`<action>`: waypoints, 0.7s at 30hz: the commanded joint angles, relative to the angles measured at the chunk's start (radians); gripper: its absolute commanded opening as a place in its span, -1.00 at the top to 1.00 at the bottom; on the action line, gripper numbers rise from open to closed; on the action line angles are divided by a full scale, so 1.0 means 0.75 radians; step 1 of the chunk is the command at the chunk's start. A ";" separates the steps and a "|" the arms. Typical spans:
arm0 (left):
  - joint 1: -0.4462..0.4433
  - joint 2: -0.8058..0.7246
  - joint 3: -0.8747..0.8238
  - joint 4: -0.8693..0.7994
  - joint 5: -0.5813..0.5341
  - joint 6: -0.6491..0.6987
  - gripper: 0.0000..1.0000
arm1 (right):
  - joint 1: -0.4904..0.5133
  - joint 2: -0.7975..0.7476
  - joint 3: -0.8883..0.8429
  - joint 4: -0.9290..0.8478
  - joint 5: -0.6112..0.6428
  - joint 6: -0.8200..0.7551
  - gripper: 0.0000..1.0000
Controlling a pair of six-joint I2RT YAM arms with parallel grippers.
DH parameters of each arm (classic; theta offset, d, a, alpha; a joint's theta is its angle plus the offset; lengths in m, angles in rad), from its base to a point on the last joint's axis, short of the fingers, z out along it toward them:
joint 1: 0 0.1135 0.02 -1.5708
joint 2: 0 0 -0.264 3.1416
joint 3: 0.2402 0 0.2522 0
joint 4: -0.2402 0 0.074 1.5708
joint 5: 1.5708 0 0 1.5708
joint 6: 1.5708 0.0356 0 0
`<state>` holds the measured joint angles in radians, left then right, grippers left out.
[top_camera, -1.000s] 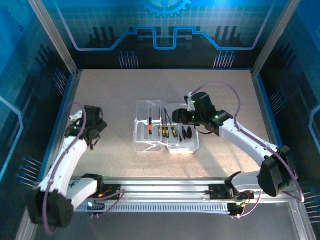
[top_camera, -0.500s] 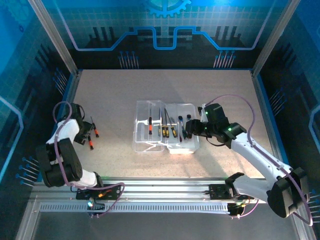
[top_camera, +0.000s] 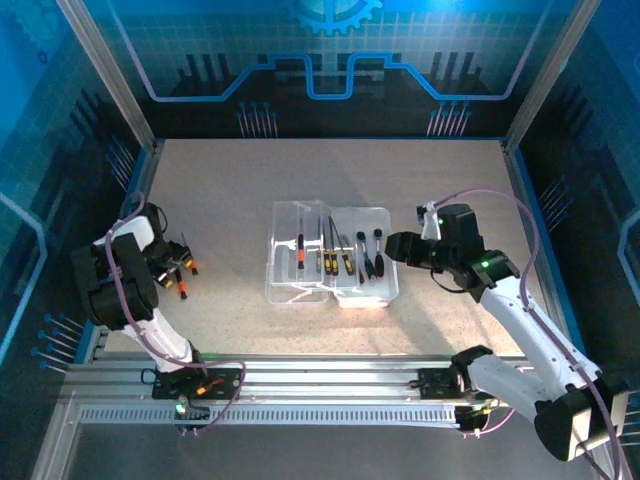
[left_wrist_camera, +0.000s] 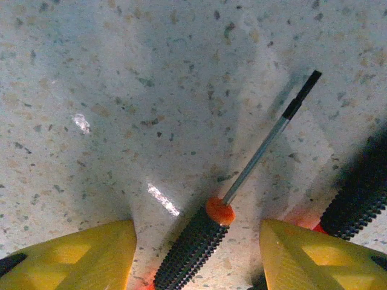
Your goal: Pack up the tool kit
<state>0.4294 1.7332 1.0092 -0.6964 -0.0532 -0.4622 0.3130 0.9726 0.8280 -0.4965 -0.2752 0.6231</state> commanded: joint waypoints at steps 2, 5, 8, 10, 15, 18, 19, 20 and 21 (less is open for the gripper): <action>-0.006 0.032 0.019 0.077 0.002 0.104 0.04 | -0.081 -0.032 -0.028 -0.038 -0.136 -0.033 0.02; -0.021 0.041 0.009 0.072 -0.030 0.091 0.29 | -0.119 -0.042 -0.022 -0.040 -0.167 -0.023 0.03; -0.024 0.044 -0.002 0.078 -0.048 0.086 0.35 | -0.128 -0.061 -0.020 -0.043 -0.173 -0.013 0.03; -0.024 0.049 0.000 0.083 -0.039 0.091 0.50 | -0.130 -0.075 -0.014 -0.053 -0.170 -0.011 0.04; -0.025 0.024 0.012 0.085 -0.022 0.104 0.71 | -0.130 -0.114 0.000 -0.108 -0.161 -0.015 0.05; -0.028 -0.012 0.018 0.066 -0.030 0.111 0.75 | -0.131 -0.146 0.016 -0.144 -0.143 -0.021 0.05; -0.027 -0.030 0.022 0.058 -0.031 0.115 0.75 | -0.129 -0.158 0.020 -0.154 -0.135 -0.023 0.05; -0.027 -0.045 0.027 0.043 -0.038 0.115 0.77 | -0.131 -0.165 0.023 -0.161 -0.129 -0.023 0.05; -0.027 -0.068 0.036 0.023 -0.041 0.115 0.80 | -0.131 -0.173 0.030 -0.170 -0.126 -0.024 0.04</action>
<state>0.4210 1.7245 1.0096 -0.7120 -0.1112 -0.3992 0.2279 0.8677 0.8196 -0.5735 -0.3748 0.6193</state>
